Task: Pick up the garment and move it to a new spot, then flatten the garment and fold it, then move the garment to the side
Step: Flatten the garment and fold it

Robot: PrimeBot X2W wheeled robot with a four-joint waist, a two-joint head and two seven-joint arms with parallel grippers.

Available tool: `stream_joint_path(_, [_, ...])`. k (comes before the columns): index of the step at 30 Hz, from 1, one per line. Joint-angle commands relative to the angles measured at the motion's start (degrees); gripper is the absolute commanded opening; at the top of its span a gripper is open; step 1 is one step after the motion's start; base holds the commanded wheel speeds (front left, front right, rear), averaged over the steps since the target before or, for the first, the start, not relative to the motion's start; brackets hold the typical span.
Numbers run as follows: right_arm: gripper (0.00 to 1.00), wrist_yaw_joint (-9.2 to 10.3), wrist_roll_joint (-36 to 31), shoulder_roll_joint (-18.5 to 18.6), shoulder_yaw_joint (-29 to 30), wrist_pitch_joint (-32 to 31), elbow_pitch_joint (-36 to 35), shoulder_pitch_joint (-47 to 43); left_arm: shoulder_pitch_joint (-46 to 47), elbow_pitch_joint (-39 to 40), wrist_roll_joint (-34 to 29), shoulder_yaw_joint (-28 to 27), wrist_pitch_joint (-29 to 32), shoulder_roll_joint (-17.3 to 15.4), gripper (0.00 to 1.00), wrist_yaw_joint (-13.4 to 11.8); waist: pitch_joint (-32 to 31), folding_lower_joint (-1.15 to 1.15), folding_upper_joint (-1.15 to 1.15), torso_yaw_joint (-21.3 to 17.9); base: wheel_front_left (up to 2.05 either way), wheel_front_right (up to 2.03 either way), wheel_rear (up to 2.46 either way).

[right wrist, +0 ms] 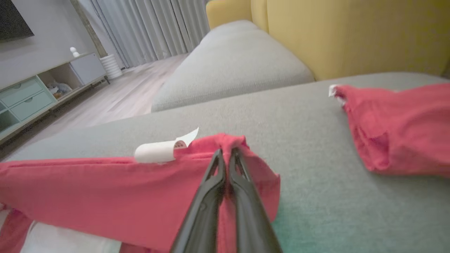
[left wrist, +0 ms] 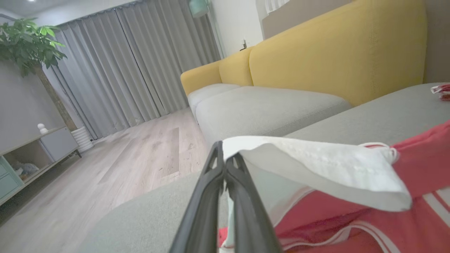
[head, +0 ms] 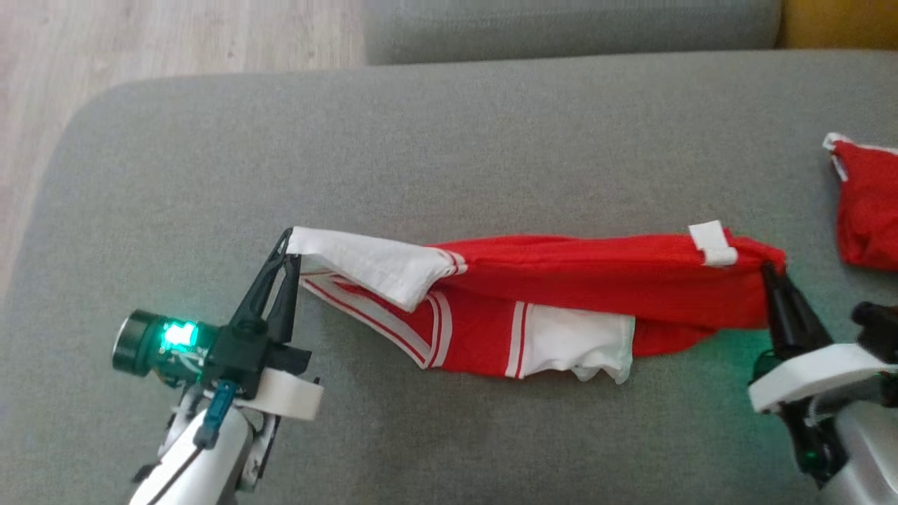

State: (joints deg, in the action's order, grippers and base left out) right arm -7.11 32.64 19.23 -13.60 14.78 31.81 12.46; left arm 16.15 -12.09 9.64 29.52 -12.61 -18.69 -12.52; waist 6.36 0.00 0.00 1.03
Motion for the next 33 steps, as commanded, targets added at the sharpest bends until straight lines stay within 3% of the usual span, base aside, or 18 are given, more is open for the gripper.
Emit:
stream_joint_path(1, [0.0,-0.37,-1.3,2.34,0.99,0.22,-3.61,-1.52,4.5,3.08,-0.3,-2.29,-0.13,-2.42,0.0,0.51,-2.09,0.0,0.0,-0.12,0.0,0.0,0.0])
stream_joint_path(9, [0.0,-0.37,-4.38,6.73,4.94,-1.27,-14.96,-3.91,11.86,10.02,-2.3,-2.56,1.89,-5.55,0.0,2.77,-7.16,0.0,0.0,-1.42,0.0,0.0,0.0])
stream_joint_path(14, [0.0,-0.37,-6.01,8.38,9.42,-8.71,-25.08,-3.88,17.59,15.11,-3.0,-3.44,4.21,-7.27,0.0,4.21,-8.34,0.0,0.0,-2.35,0.0,0.0,0.0])
stream_joint_path(18, [0.0,-0.37,-6.22,7.75,10.9,-16.8,-27.42,-6.29,18.33,15.31,-2.72,-2.69,8.03,-8.07,0.0,5.37,-8.02,0.0,0.0,-2.08,0.0,0.0,0.0])
stream_joint_path(19, [0.28,-0.37,-6.09,7.18,11.11,-18.35,-27.25,-7.48,17.9,15.03,-2.77,-2.62,8.54,-8.34,0.0,5.25,-7.73,0.0,0.0,-1.85,0.0,0.0,0.0])
stream_joint_path(20, [0.68,-0.37,-5.82,6.51,11.15,-19.48,-27.12,-8.78,17.16,14.74,-2.56,-2.71,8.87,-8.51,0.0,4.99,-7.41,0.0,0.0,-1.63,0.0,0.0,0.0])
stream_joint_path(21, [1.0,-0.37,-5.39,5.81,10.94,-20.1,-26.88,-10.22,16.16,14.43,-2.15,-2.89,9.04,-8.7,0.0,4.73,-7.04,0.0,0.0,-1.37,0.0,0.0,0.0])
stream_joint_path(28, [1.0,-0.37,-1.44,2.93,11.04,-21.94,-25.34,-19.88,7.34,13.45,0.6,-2.94,9.43,-10.6,0.0,3.95,-4.13,0.0,0.0,0.65,0.0,0.0,0.0])
stream_joint_path(33, [1.0,-0.37,3.6,2.99,8.74,-20.05,-28.7,-22.39,3.44,13.36,1.69,-3.95,8.75,-11.82,0.0,2.62,-2.58,0.0,0.0,1.62,0.0,0.0,0.0])
